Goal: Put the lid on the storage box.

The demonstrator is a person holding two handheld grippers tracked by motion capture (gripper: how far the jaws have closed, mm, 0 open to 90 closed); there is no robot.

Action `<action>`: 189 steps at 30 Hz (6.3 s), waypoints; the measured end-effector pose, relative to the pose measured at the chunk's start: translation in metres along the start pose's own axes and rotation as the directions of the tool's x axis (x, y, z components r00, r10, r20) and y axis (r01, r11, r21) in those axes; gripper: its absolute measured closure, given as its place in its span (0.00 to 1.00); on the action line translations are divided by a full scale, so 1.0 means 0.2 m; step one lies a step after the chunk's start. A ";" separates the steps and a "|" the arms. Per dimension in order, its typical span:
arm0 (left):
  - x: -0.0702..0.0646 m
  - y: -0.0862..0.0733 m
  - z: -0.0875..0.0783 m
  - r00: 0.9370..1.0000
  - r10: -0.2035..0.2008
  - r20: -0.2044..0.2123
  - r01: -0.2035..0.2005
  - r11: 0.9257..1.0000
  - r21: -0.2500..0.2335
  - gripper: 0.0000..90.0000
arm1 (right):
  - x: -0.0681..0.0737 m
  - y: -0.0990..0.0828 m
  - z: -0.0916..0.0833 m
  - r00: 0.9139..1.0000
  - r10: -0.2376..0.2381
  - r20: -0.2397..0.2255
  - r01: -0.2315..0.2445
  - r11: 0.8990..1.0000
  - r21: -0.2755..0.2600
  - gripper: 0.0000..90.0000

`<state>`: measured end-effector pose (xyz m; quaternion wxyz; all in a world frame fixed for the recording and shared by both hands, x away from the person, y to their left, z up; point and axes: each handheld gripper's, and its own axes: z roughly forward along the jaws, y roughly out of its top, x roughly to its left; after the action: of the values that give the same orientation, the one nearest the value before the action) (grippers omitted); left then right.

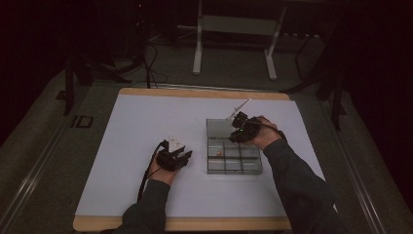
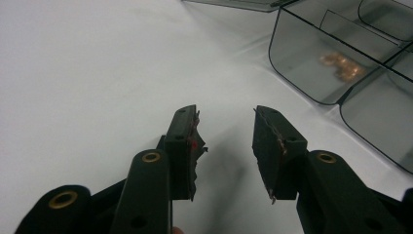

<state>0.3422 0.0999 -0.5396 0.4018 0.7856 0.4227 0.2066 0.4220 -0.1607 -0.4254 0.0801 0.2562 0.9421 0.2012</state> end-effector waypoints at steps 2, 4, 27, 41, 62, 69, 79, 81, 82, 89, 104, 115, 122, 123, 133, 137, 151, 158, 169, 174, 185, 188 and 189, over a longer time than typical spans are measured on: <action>0.00 0.00 0.00 1.000 0.002 -0.001 -0.002 1.000 0.000 0.68 | -0.01 -0.01 0.00 1.000 0.004 0.002 -0.004 1.000 -0.010 0.85; 0.00 0.00 0.00 1.000 0.003 -0.002 -0.003 1.000 0.000 0.68 | -0.01 -0.01 -0.01 1.000 0.008 0.003 -0.008 1.000 -0.010 0.85; 0.00 0.00 0.00 1.000 -0.002 0.001 0.002 1.000 -0.002 0.68 | -0.15 -0.13 -0.03 0.991 0.124 0.039 -0.121 0.989 -0.081 0.81; 0.01 0.00 0.00 1.000 -0.013 0.004 0.013 1.000 -0.004 0.68 | -0.25 -0.24 -0.01 0.970 0.232 0.067 -0.224 0.968 -0.111 0.80; -0.03 0.03 -0.03 0.994 -0.043 0.102 0.046 0.998 -0.032 0.68 | -0.35 -0.39 0.06 0.933 0.351 0.080 -0.334 0.927 -0.167 0.80; -0.07 0.06 -0.05 0.991 -0.020 0.132 0.026 0.999 -0.042 0.68 | -0.36 -0.41 0.07 0.924 0.374 0.083 -0.353 0.916 -0.192 0.79; -0.13 0.10 -0.06 0.985 -0.005 0.175 0.012 0.999 -0.043 0.68 | -0.38 -0.44 0.10 0.900 0.427 0.086 -0.401 0.890 -0.216 0.76; -0.15 0.11 -0.07 0.983 -0.003 0.183 0.011 0.999 -0.044 0.68 | -0.38 -0.45 0.10 0.897 0.434 0.083 -0.408 0.886 -0.220 0.76; -0.16 0.11 -0.07 0.982 -0.003 0.189 0.011 0.999 -0.044 0.68 | -0.38 -0.45 0.10 0.896 0.436 0.083 -0.409 0.885 -0.222 0.76; -0.20 0.12 -0.06 0.978 0.008 0.210 0.000 0.999 -0.038 0.67 | -0.38 -0.44 0.11 0.892 0.447 0.072 -0.421 0.877 -0.233 0.76; -0.25 0.13 -0.03 0.973 0.024 0.229 -0.021 1.000 -0.015 0.67 | -0.38 -0.44 0.15 0.881 0.470 0.052 -0.445 0.861 -0.245 0.74; -0.26 0.12 -0.01 0.971 0.027 0.238 -0.026 1.000 -0.005 0.67 | -0.39 -0.44 0.18 0.865 0.500 0.032 -0.476 0.840 -0.261 0.71; -0.28 0.13 -0.01 0.970 0.041 0.238 -0.042 0.999 -0.001 0.68 | -0.41 -0.45 0.19 0.852 0.523 0.009 -0.502 0.823 -0.264 0.64; -0.28 0.13 -0.01 0.970 0.042 0.238 -0.043 0.999 -0.001 0.68 | -0.41 -0.45 0.19 0.850 0.527 0.006 -0.507 0.820 -0.266 0.63; -0.27 0.13 -0.01 0.969 0.039 0.245 -0.040 0.999 -0.001 0.68 | -0.44 -0.47 0.20 0.812 0.579 -0.075 -0.577 0.775 -0.258 0.62; -0.27 0.13 -0.01 0.969 0.036 0.246 -0.037 0.999 0.001 0.68 | -0.46 -0.47 0.21 0.796 0.594 -0.115 -0.602 0.759 -0.248 0.62; -0.27 0.13 -0.01 0.969 0.042 0.244 -0.046 0.999 0.010 0.69 | -0.49 -0.47 0.24 0.742 0.645 -0.181 -0.670 0.713 -0.207 0.55; -0.27 0.13 -0.01 0.969 0.039 0.246 -0.043 0.999 0.011 0.69 | -0.51 -0.47 0.25 0.712 0.669 -0.213 -0.702 0.686 -0.192 0.53; -0.27 0.13 -0.01 0.968 0.040 0.246 -0.044 0.999 0.012 0.70 | -0.54 -0.51 0.27 0.642 0.700 -0.313 -0.763 0.625 -0.165 0.57; -0.27 0.14 -0.01 0.969 0.040 0.245 -0.045 0.999 0.013 0.70 | -0.52 -0.50 0.25 0.676 0.682 -0.278 -0.736 0.645 -0.207 0.62; -0.27 0.14 -0.01 0.969 0.041 0.243 -0.046 0.999 0.016 0.70 | -0.50 -0.49 0.19 0.736 0.643 -0.211 -0.676 0.682 -0.279 0.72; -0.27 0.14 -0.01 0.969 0.041 0.243 -0.047 0.999 0.017 0.70 | -0.48 -0.48 0.18 0.758 0.626 -0.180 -0.649 0.701 -0.296 0.73; -0.27 0.14 -0.01 0.969 0.041 0.242 -0.047 0.999 0.017 0.70 | -0.48 -0.48 0.17 0.766 0.620 -0.171 -0.640 0.707 -0.301 0.73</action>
<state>0.3247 0.0464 -0.5159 0.4369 0.8185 0.3554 0.1134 0.4690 -0.2742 -0.4921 0.0228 0.5384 0.7498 0.3839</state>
